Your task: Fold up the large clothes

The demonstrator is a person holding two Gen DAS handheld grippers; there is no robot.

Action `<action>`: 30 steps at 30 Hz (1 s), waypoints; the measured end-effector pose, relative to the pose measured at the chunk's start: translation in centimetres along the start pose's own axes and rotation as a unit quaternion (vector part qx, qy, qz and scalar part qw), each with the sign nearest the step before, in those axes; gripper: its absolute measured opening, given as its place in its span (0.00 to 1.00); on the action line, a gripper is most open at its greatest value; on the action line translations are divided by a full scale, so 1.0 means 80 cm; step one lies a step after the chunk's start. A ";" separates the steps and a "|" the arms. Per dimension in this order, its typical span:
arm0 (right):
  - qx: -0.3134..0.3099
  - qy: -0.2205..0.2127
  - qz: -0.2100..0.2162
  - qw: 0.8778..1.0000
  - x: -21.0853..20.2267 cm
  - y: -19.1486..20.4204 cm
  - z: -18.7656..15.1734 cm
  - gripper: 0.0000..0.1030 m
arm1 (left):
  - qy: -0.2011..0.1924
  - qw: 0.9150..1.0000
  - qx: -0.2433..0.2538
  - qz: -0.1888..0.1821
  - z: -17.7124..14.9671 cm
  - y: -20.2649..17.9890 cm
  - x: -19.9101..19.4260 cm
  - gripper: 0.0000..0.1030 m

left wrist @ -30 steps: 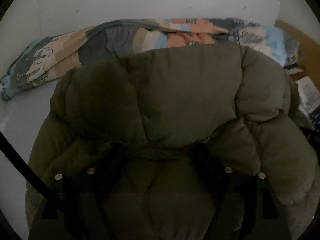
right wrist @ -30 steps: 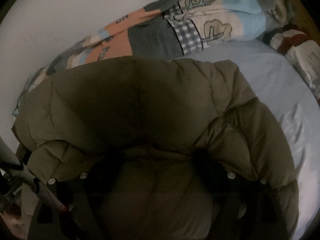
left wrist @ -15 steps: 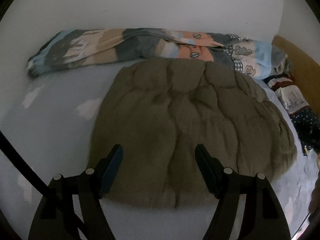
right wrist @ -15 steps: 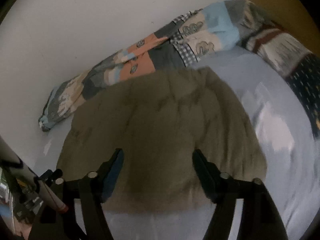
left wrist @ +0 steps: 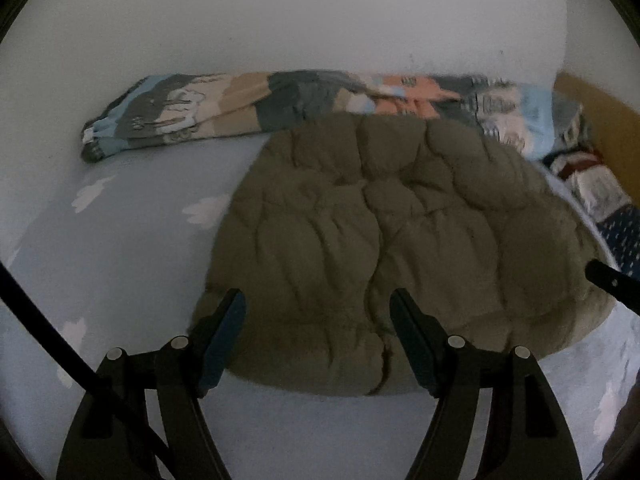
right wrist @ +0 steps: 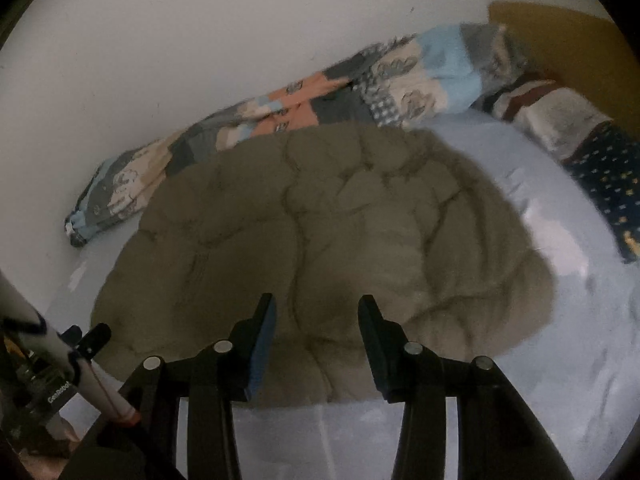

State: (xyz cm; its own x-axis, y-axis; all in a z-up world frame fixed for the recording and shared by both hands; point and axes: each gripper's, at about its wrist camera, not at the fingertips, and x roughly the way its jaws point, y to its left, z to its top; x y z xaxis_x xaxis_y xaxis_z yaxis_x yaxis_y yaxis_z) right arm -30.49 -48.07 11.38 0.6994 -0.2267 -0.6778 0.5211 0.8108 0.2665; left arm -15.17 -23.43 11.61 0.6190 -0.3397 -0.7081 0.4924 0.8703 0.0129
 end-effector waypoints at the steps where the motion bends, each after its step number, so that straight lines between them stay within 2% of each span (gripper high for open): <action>1: -0.002 0.006 -0.003 1.000 0.010 0.001 0.001 0.45 | 0.003 1.000 0.003 0.012 -0.001 0.000 0.007 0.71; 3: -0.015 0.025 -0.011 1.000 0.038 0.005 -0.001 0.45 | 0.047 0.998 0.002 0.037 -0.007 0.006 0.039 0.72; 5: -0.019 0.052 -0.017 0.998 0.063 0.005 -0.007 0.46 | 0.070 0.997 -0.005 0.032 -0.010 0.010 0.057 0.75; 9: -0.029 0.067 -0.042 0.996 0.085 0.013 -0.013 0.46 | 0.083 0.996 0.001 0.040 -0.009 0.007 0.071 0.77; 12: -0.030 0.074 -0.040 0.996 0.087 0.013 -0.013 0.46 | 0.100 0.994 -0.021 0.029 -0.005 0.015 0.078 0.77; 15: 0.005 0.066 -0.012 0.998 0.064 0.001 -0.002 0.46 | 0.077 0.996 -0.032 0.023 0.005 0.018 0.060 0.77; 17: 0.018 0.034 0.011 0.999 0.033 -0.008 0.011 0.46 | 0.049 0.998 -0.041 0.010 0.014 0.021 0.039 0.77; 20: 0.003 -0.016 -0.039 0.999 -0.006 -0.027 0.029 0.46 | -0.007 0.999 -0.041 0.017 0.023 0.024 0.009 0.77; 22: 0.013 -0.021 -0.072 0.997 -0.019 -0.055 0.034 0.46 | -0.012 0.999 -0.033 0.019 0.023 0.024 0.007 0.77; 26: 0.057 0.020 -0.113 0.992 -0.009 -0.115 0.028 0.46 | 0.031 0.998 -0.043 0.025 0.017 0.028 0.032 0.77; 28: 0.090 0.068 -0.110 0.988 0.009 -0.143 0.018 0.46 | 0.074 0.995 -0.057 0.024 0.011 0.032 0.051 0.77; 30: 0.128 0.092 -0.094 0.983 0.018 -0.162 0.004 0.46 | 0.104 0.992 -0.072 0.018 0.005 0.036 0.068 0.77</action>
State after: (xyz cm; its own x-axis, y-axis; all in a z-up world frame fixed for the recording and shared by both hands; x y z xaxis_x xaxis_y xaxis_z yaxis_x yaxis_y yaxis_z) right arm -36.07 -59.10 7.13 0.4911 -0.2382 -0.8379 0.7545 0.5971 0.2725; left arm -10.15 -22.95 8.07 0.4875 -0.2396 -0.8396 0.3703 0.9276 -0.0497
